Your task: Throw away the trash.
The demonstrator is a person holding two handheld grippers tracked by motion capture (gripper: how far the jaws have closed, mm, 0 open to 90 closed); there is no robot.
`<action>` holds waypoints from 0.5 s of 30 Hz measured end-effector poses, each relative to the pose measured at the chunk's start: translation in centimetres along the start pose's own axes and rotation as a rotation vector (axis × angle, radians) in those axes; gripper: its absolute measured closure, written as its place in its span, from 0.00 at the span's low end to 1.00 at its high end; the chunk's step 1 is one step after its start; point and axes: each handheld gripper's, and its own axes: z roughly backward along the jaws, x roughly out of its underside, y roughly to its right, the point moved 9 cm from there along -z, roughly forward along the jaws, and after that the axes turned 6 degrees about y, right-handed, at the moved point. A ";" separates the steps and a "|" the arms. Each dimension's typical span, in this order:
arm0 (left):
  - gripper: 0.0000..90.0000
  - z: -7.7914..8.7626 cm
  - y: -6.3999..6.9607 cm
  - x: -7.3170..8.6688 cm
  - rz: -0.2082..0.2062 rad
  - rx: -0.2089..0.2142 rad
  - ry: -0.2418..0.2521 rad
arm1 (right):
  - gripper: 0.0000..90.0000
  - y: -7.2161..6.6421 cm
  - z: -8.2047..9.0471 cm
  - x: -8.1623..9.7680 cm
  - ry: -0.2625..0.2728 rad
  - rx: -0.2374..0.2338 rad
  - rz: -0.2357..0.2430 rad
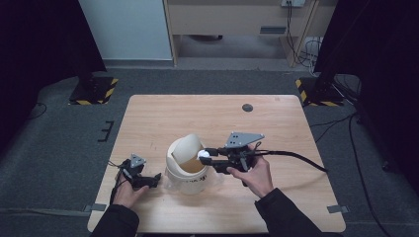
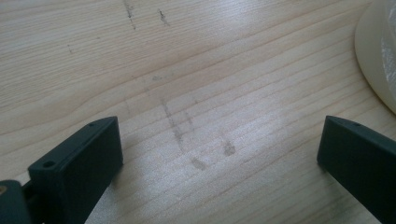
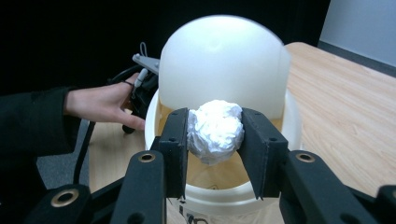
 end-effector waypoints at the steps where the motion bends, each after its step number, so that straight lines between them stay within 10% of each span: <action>1: 0.00 0.0 0.0 0.0 0.000 0.000 0.000 | 0.70 -0.1 -0.1 0.1 -0.005 -0.002 -0.003; 15: 0.00 0.0 0.0 0.0 0.000 0.000 0.000 | 0.70 -0.2 -1.4 1.8 -0.065 0.000 0.000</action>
